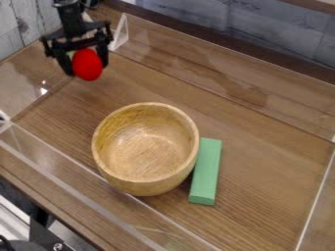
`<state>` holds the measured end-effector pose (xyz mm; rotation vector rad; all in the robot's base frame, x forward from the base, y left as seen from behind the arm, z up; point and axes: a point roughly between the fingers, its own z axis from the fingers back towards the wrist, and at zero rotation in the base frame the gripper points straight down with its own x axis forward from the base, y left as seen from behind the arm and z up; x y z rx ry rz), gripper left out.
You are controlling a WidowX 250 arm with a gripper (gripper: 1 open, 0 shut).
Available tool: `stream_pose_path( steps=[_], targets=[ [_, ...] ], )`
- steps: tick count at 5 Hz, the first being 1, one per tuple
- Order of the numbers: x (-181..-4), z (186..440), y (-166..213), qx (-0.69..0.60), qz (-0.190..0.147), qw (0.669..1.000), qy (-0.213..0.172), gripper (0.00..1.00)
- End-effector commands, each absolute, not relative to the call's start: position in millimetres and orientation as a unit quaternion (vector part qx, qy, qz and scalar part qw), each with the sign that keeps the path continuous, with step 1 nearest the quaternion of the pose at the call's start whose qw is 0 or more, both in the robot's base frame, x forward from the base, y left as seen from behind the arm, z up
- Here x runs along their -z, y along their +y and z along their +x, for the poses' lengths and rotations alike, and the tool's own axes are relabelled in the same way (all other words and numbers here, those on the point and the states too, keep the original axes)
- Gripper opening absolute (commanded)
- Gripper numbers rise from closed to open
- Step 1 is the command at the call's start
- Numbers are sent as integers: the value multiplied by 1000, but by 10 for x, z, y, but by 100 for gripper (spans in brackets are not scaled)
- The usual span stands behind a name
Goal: Move the red fruit to the left
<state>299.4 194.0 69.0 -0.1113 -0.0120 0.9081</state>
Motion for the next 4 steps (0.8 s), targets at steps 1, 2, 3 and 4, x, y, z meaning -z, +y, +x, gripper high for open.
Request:
stream_pose_path(
  steps=[1,2,3,4],
  targets=[
    [-803,2961,1952,-451,-41,891,-37,0],
    [-683,2925,1896,-461,-36,886,-34,0],
    [-724,2948,1887,-453,-31,890,-29,100],
    [-799,2982,1877,-446,-29,894,-25,100]
  ],
)
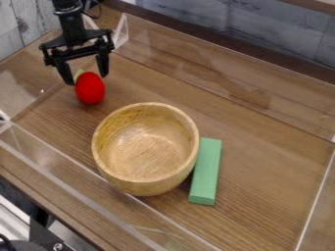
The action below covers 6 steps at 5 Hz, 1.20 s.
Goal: Move the red fruit to the left
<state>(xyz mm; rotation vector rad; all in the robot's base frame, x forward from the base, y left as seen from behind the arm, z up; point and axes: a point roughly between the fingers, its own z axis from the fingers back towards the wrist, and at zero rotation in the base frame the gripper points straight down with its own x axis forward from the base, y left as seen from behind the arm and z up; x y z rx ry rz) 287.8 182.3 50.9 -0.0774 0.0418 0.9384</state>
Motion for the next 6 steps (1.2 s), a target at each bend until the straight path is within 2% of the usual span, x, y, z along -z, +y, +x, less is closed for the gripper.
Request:
stream_pose_path(
  steps=[1,2,3,5,6],
  targets=[
    [-907,3066,1845,-429,-35,902,-28,100],
    [-1042,3155,1779,-407,-44,912,-32,100],
    [-1141,3057,1589,-375,-49,925,-33,100],
    [-1435,3267,1464,-339,-60,938,-40,100],
    [-1525,3284,1386,-297,-63,952,-40,100]
  ],
)
